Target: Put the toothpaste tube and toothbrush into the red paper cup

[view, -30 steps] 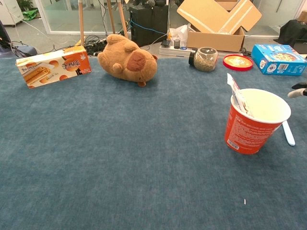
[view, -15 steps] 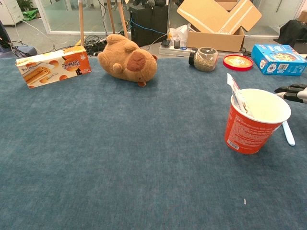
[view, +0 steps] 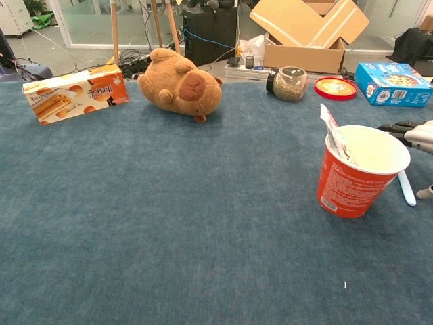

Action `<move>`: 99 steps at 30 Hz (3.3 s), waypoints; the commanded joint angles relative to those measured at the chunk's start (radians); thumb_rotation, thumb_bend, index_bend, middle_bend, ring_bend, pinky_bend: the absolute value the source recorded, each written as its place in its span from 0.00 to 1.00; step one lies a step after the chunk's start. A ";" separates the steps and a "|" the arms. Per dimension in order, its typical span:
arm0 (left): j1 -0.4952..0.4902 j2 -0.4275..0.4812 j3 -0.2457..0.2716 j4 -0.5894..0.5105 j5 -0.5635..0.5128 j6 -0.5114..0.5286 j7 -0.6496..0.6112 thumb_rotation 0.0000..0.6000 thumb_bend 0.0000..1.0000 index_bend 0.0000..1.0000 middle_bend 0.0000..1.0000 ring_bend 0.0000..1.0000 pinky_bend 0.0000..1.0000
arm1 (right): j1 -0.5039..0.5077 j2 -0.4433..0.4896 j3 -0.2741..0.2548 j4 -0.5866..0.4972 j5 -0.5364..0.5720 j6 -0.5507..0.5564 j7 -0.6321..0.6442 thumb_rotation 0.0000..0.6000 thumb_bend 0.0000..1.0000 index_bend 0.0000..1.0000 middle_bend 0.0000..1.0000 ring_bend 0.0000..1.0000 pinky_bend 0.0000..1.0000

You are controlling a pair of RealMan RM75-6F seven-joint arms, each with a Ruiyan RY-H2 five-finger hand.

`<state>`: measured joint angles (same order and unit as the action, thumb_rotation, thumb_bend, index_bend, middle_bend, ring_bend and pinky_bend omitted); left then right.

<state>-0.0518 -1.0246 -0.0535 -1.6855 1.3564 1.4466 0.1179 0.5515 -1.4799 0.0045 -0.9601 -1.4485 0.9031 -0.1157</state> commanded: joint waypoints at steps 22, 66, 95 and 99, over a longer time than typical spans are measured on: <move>0.001 0.002 0.000 -0.001 0.003 0.001 -0.006 1.00 0.00 0.16 0.31 0.25 0.25 | 0.019 -0.067 0.027 0.047 0.001 0.012 0.051 1.00 0.00 0.06 0.00 0.00 0.21; -0.001 0.000 0.000 0.002 0.000 -0.003 -0.003 1.00 0.00 0.16 0.31 0.25 0.25 | 0.040 0.007 0.044 -0.061 0.067 -0.044 -0.016 1.00 0.09 0.46 0.02 0.00 0.21; 0.002 0.005 0.000 -0.004 0.005 0.005 -0.011 1.00 0.00 0.16 0.31 0.25 0.25 | 0.052 -0.034 0.035 -0.033 0.062 -0.063 -0.010 1.00 0.21 0.49 0.03 0.00 0.21; 0.003 0.005 -0.001 -0.004 0.007 0.007 -0.012 1.00 0.00 0.16 0.31 0.25 0.25 | 0.053 -0.037 0.035 -0.032 0.064 -0.066 -0.013 1.00 0.22 0.50 0.03 0.00 0.21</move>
<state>-0.0489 -1.0194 -0.0541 -1.6898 1.3631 1.4535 0.1058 0.6046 -1.5164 0.0397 -0.9925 -1.3845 0.8368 -0.1284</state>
